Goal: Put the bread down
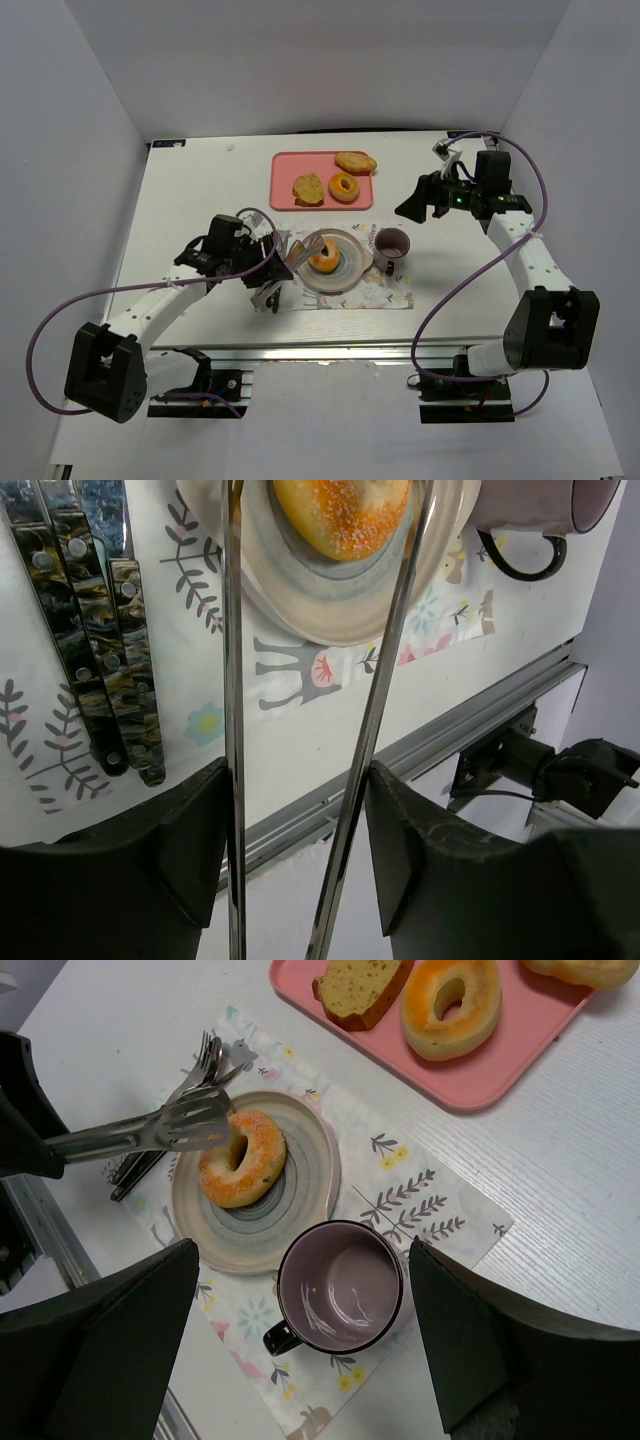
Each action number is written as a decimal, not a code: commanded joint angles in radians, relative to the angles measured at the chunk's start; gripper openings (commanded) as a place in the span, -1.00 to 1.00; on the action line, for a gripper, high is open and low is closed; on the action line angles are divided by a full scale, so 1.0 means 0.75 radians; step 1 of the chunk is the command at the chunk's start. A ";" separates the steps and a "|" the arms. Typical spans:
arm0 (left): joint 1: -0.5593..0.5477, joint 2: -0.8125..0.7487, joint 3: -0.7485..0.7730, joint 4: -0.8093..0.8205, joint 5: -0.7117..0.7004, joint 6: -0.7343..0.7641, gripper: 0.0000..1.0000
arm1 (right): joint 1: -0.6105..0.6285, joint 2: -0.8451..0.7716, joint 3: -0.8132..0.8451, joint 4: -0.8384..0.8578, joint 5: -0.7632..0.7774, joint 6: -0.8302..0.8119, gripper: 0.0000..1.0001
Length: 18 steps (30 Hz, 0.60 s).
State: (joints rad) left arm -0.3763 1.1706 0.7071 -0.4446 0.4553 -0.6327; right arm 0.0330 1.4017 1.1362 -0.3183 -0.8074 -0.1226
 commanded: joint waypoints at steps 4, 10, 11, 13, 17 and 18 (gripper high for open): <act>-0.005 -0.037 0.096 -0.039 -0.040 0.062 0.30 | -0.007 -0.040 0.015 0.005 -0.022 -0.014 0.79; -0.005 -0.090 0.153 -0.064 -0.077 0.052 0.28 | -0.007 -0.030 0.019 0.005 -0.028 -0.012 0.79; -0.005 -0.106 0.166 -0.070 -0.083 0.050 0.27 | -0.005 -0.030 0.021 0.005 -0.026 -0.014 0.79; -0.005 -0.117 0.215 -0.084 -0.124 0.052 0.26 | -0.005 -0.028 0.021 0.005 -0.030 -0.014 0.79; 0.007 -0.119 0.315 -0.178 -0.218 0.103 0.23 | -0.007 -0.028 0.021 0.003 -0.030 -0.016 0.79; 0.017 -0.117 0.329 -0.190 -0.237 0.113 0.23 | -0.005 -0.028 0.019 0.001 -0.030 -0.018 0.79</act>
State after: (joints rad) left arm -0.3744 1.1172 0.8890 -0.5468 0.3450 -0.5865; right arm 0.0330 1.4014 1.1362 -0.3183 -0.8116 -0.1234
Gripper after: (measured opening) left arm 0.618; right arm 0.895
